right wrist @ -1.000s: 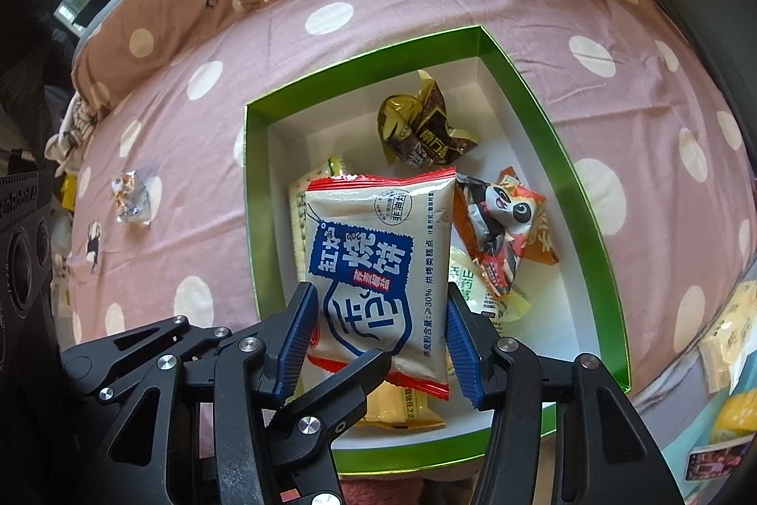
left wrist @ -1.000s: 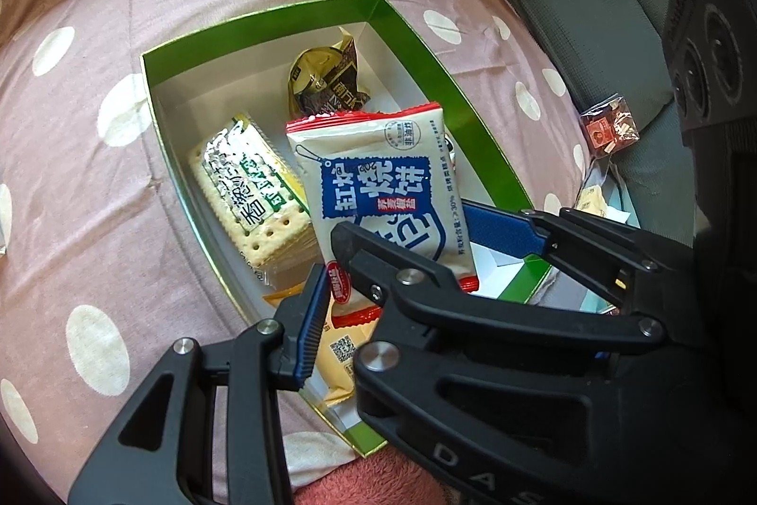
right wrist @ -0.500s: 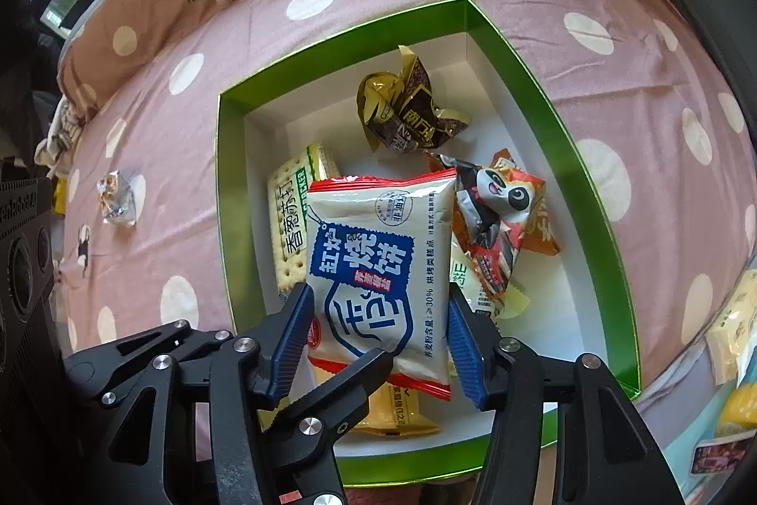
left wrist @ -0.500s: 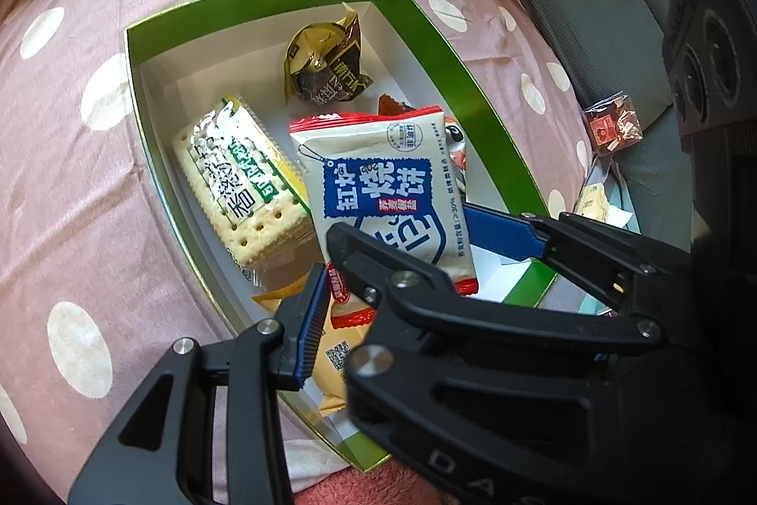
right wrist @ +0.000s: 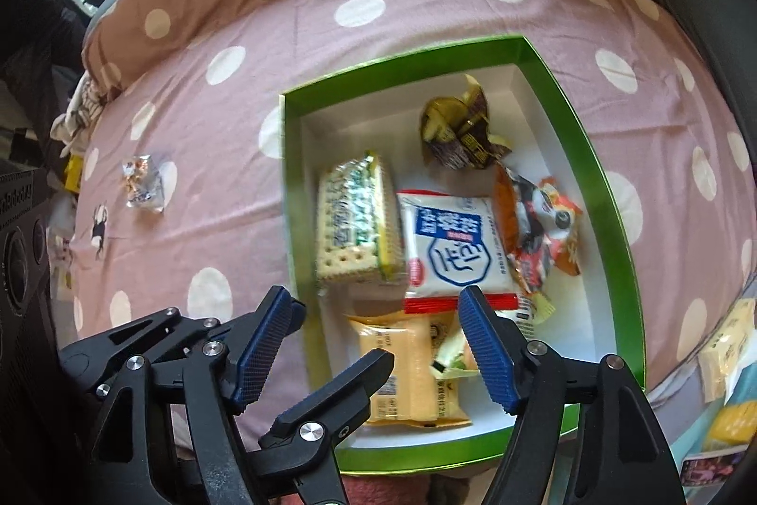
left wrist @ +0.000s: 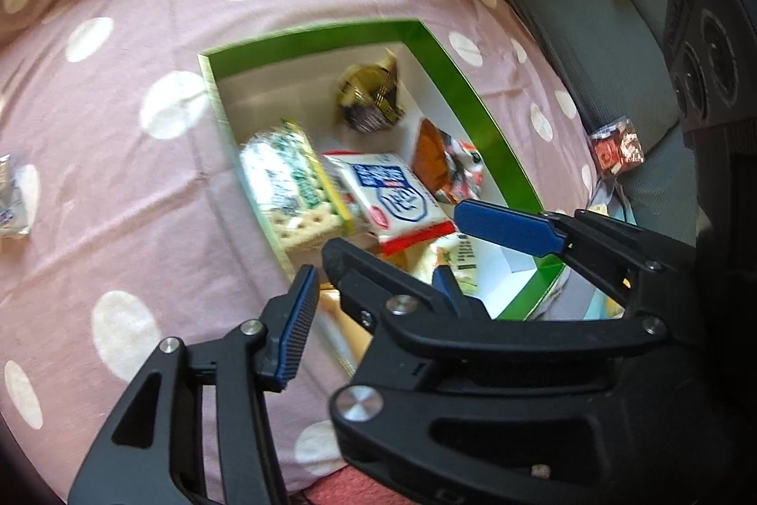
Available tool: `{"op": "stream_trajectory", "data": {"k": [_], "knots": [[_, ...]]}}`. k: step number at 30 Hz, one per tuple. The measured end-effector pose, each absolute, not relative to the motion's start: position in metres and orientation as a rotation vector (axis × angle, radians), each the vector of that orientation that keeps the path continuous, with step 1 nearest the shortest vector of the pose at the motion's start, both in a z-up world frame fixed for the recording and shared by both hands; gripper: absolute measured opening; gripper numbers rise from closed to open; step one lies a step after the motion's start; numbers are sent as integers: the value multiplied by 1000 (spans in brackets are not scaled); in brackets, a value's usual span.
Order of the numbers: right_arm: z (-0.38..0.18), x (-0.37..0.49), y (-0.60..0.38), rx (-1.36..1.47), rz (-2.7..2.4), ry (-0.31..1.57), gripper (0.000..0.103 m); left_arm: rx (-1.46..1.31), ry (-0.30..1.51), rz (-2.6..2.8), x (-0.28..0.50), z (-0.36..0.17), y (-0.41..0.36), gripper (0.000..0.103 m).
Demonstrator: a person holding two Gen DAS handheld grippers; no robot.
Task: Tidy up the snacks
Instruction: 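Move the right gripper to the small clear peanut packet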
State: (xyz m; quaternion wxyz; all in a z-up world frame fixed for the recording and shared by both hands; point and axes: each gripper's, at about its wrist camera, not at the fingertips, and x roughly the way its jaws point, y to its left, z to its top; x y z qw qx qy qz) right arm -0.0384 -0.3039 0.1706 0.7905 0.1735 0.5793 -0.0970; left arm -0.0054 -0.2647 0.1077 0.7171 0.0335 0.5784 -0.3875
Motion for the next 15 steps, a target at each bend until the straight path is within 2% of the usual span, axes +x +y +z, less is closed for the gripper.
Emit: {"op": "stream_trajectory", "data": {"k": [9, 15], "knots": [[181, 3, -238, 292, -107, 1238, 74, 8, 1220, -699, 27, 122, -184, 64], [166, 48, -174, 243, -5, 1285, 74, -28, 1232, -566, 62, 114, -115, 66]]}}
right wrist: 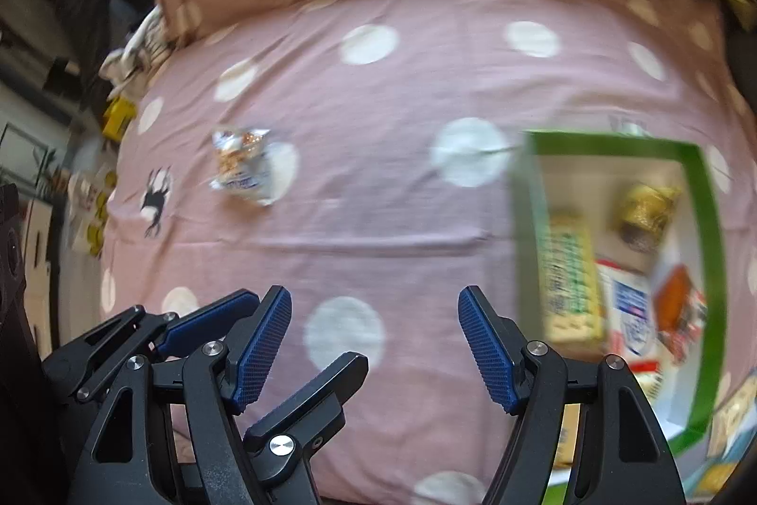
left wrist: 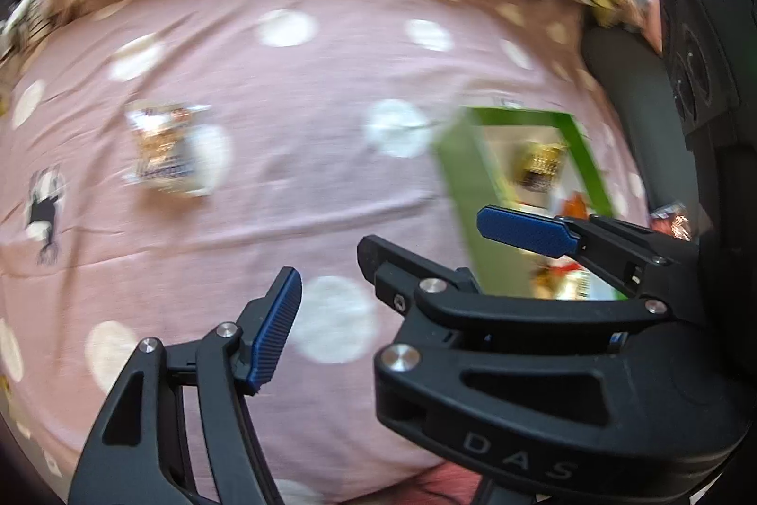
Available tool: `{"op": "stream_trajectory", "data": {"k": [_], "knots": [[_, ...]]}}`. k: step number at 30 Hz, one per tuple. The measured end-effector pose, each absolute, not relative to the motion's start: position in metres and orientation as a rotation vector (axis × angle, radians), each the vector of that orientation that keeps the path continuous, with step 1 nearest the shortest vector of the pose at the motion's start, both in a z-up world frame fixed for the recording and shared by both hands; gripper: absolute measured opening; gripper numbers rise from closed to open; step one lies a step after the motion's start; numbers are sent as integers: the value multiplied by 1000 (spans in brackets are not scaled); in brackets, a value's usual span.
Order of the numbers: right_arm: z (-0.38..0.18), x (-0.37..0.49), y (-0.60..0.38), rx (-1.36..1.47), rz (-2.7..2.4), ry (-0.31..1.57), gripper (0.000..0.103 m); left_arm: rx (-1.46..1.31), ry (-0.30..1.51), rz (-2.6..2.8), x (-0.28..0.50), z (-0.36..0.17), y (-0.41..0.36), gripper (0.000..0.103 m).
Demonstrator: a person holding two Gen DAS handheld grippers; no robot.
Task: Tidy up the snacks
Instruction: 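Move the right gripper to the small clear peanut packet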
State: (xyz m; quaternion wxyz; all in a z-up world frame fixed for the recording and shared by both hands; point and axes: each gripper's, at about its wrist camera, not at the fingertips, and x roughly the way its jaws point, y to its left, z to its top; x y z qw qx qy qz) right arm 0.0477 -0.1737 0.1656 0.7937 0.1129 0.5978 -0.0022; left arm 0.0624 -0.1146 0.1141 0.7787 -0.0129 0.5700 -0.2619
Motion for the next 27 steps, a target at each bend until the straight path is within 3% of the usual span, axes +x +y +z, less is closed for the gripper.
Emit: {"op": "stream_trajectory", "data": {"k": [9, 21, 24, 27], "knots": [[131, 123, -95, 215, 144, 1398, 74, -136, 1280, -406, 112, 85, -22, 68], [89, 195, -73, 302, 192, 1435, 74, -205, 1327, -394, 176, 37, -3, 67], [80, 201, -72, 298, 176, 1432, 72, -201, 1323, -378, 185, 30, -3, 65], [71, 206, -71, 279, 170, 1432, 64, -222, 1322, -404, 189, 24, -2, 65]]}}
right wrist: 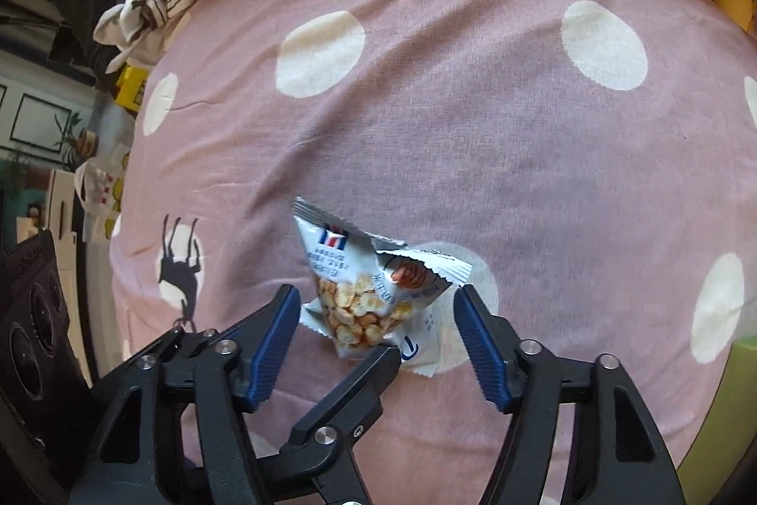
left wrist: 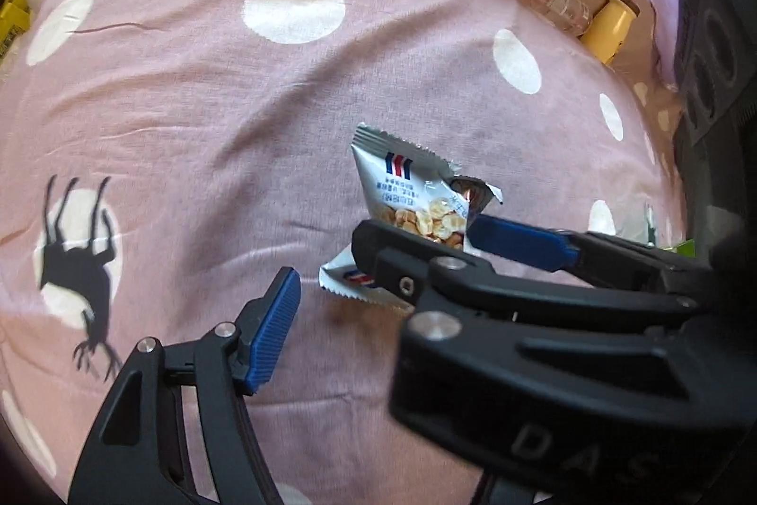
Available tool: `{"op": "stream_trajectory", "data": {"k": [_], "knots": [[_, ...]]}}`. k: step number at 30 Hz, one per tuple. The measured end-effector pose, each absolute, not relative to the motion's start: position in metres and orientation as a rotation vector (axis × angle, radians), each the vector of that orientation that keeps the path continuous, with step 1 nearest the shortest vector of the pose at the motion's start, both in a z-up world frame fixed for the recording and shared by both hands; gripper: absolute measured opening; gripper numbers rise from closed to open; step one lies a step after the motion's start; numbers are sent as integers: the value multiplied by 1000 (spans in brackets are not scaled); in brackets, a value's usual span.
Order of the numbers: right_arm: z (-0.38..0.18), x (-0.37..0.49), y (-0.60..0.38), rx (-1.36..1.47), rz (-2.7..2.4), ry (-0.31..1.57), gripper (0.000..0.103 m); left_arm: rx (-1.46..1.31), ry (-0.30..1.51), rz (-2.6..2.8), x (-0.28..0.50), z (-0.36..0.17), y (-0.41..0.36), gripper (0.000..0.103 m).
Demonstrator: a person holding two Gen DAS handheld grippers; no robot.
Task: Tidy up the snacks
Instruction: 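Move the right gripper to the small clear peanut packet, then close the right gripper on the peanut packet and lift it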
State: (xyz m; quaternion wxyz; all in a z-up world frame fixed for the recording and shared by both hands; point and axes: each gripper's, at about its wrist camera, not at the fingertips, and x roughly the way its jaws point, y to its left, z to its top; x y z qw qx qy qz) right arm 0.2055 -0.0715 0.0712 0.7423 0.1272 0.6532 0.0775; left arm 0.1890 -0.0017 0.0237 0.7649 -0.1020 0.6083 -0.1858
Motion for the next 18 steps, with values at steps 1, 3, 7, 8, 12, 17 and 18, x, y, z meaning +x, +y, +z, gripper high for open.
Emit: {"op": "stream_trajectory", "data": {"k": [1, 3, 7, 8, 12, 17, 18], "knots": [[69, 207, -73, 285, 175, 1434, 60, -235, 1323, -413, 190, 22, -1, 65], [64, 208, -77, 299, 181, 1438, 56, -258, 1318, -433, 192, 20, 0, 57], [62, 209, -79, 298, 203, 1422, 50, -254, 1303, -449, 195, 20, -3, 53], [62, 211, -77, 293, 206, 1417, 48, -248, 1301, -452, 195, 19, -5, 53], [63, 209, -75, 270, 221, 1405, 43, -231, 1291, -453, 192, 23, -7, 49], [69, 202, -76, 261, 228, 1427, 42, -227, 1316, -455, 183, 28, -13, 48], [71, 197, -77, 259, 230, 1431, 42, -224, 1319, -455, 180, 29, -14, 48]]}}
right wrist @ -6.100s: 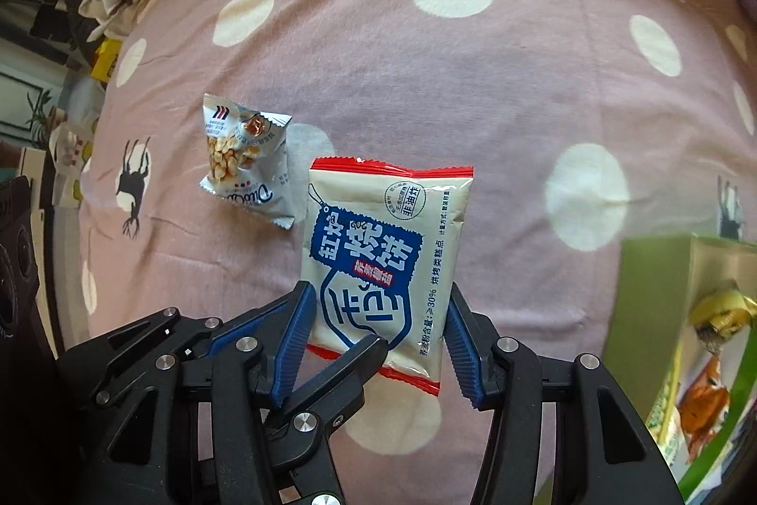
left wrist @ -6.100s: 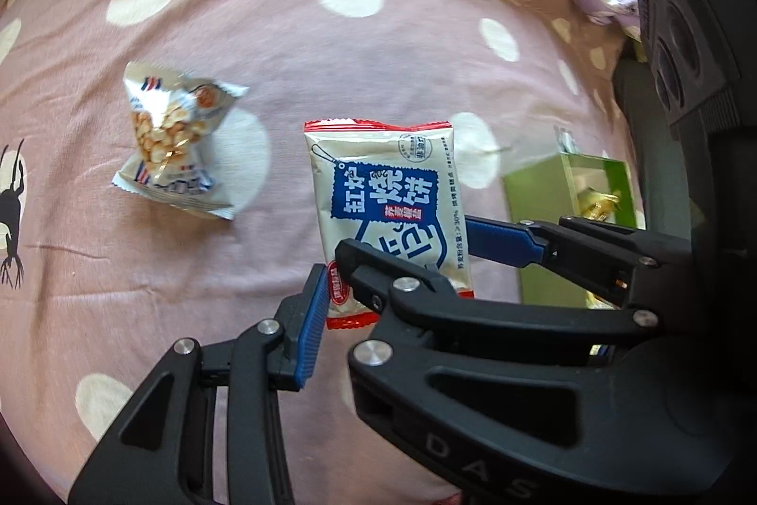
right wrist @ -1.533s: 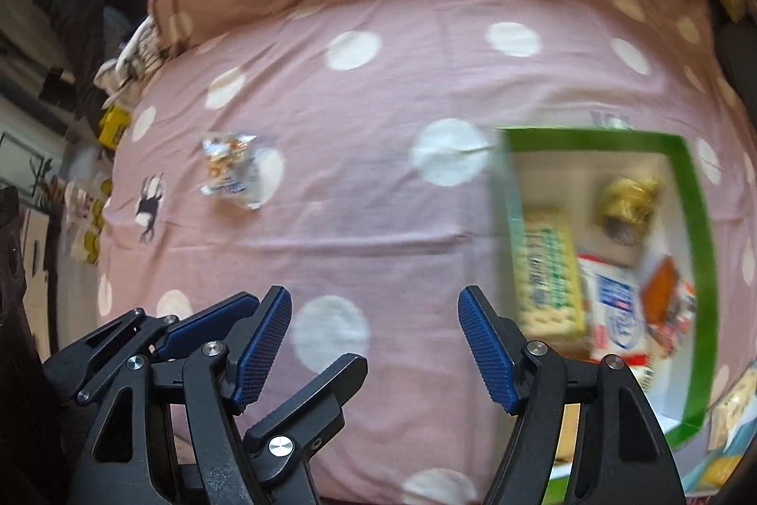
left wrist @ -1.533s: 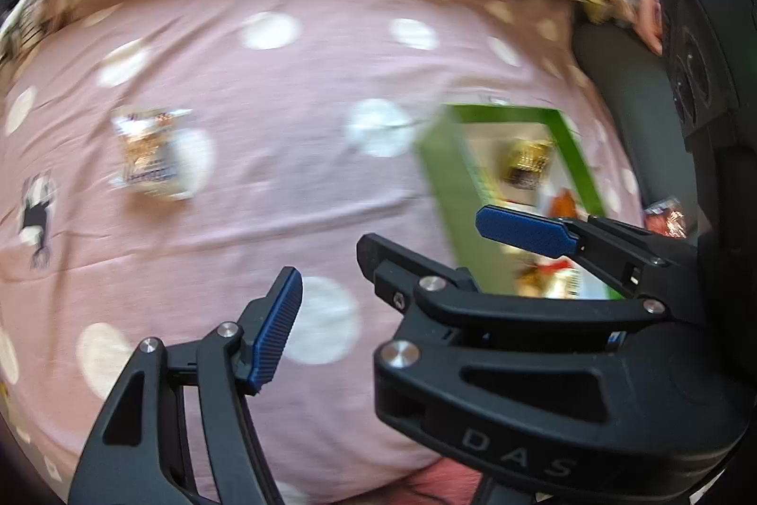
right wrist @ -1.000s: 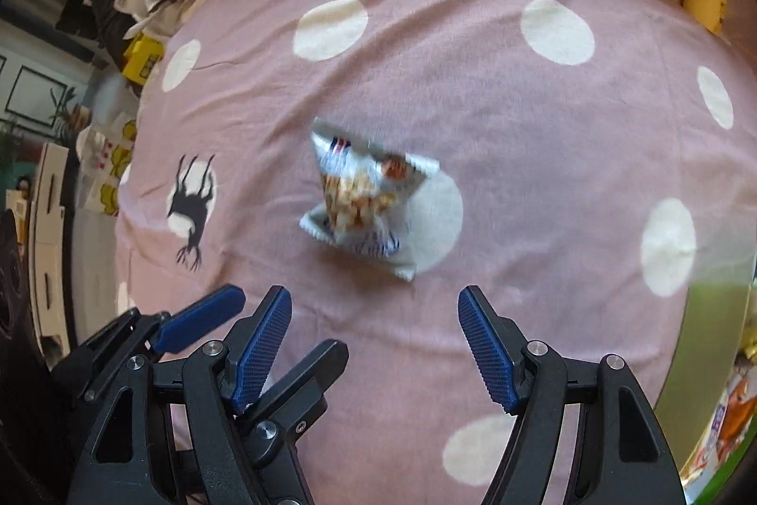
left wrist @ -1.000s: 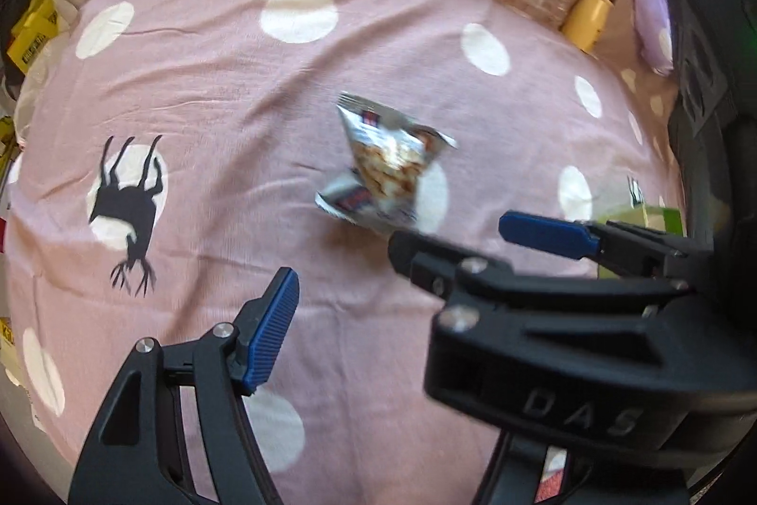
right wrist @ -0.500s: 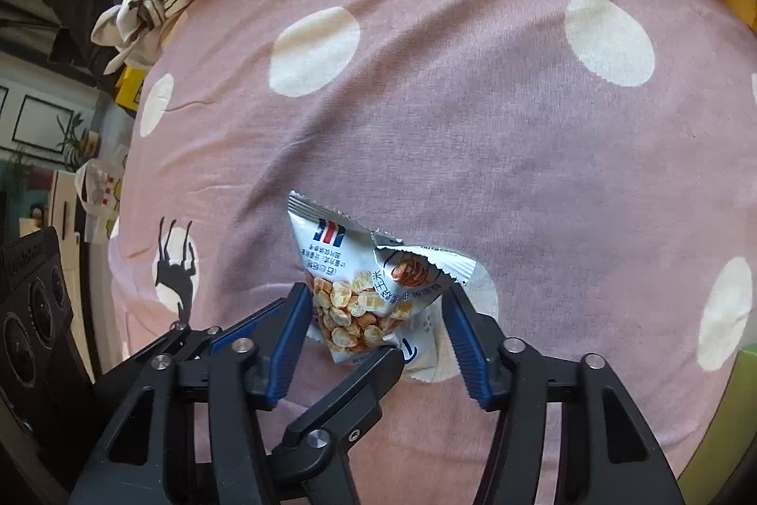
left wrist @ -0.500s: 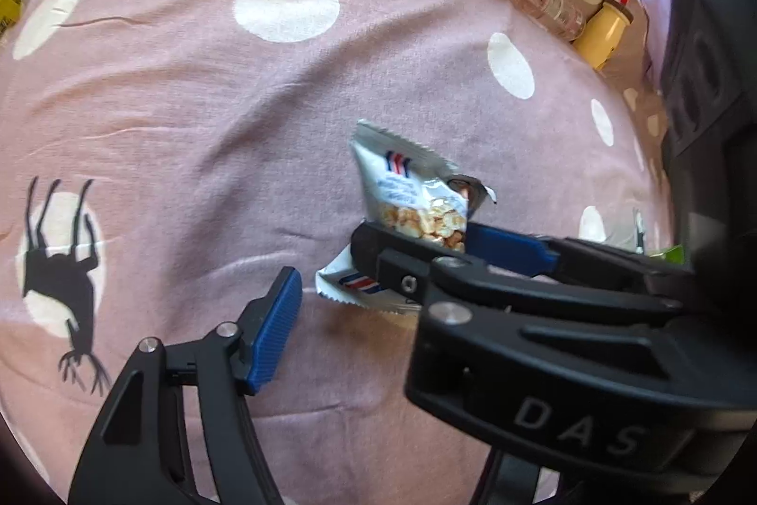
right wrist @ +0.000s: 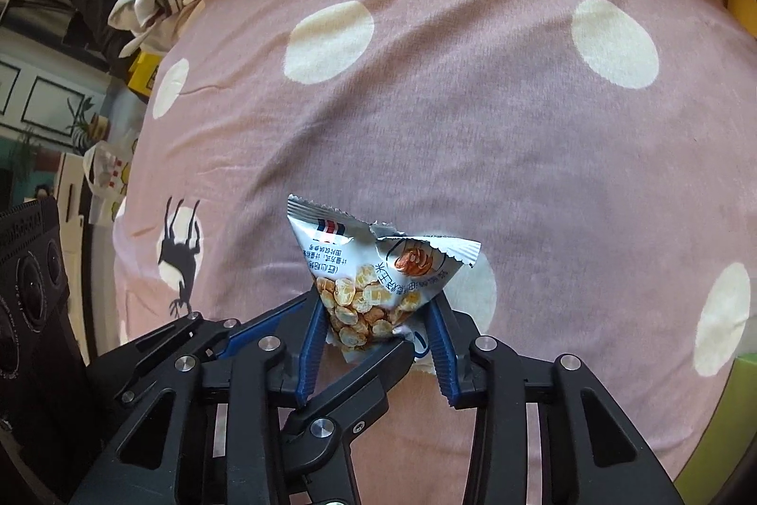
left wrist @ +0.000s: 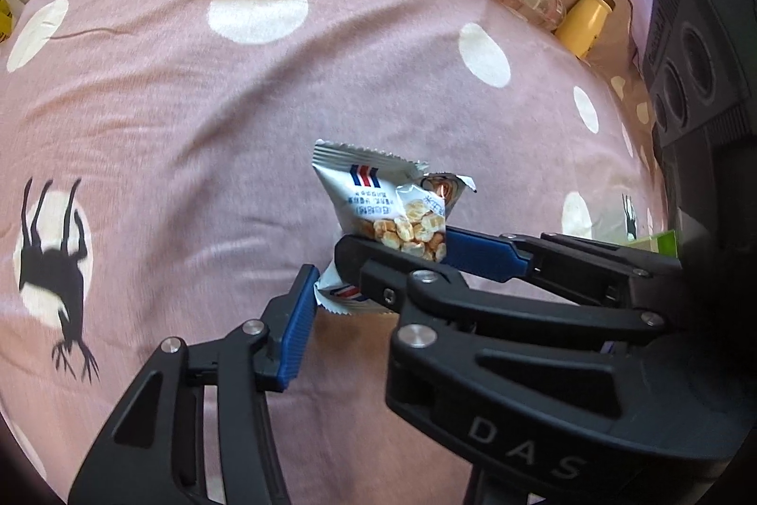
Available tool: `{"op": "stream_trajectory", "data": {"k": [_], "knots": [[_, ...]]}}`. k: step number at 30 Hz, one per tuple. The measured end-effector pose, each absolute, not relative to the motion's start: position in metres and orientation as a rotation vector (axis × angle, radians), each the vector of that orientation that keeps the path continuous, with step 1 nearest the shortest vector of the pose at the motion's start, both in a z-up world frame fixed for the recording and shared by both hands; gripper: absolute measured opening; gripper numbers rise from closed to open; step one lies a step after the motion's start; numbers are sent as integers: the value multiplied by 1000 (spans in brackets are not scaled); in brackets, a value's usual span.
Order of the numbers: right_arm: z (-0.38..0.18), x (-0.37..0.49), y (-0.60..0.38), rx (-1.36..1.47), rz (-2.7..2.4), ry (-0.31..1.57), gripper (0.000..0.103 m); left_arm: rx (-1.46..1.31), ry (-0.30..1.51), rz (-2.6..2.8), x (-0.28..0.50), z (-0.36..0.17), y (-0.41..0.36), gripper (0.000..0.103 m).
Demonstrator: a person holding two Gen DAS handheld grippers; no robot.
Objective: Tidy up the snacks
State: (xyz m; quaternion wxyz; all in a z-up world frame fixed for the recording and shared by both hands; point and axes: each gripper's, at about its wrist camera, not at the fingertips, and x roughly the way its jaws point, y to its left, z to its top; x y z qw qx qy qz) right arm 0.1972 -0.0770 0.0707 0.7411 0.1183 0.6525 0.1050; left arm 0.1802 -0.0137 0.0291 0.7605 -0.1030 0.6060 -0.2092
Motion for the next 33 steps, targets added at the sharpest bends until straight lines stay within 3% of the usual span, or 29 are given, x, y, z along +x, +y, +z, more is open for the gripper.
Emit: {"op": "stream_trajectory", "data": {"k": [33], "knots": [[152, 3, -184, 331, 46, 1288, 42, -14, 1267, -698, 17, 100, -146, 48]]}}
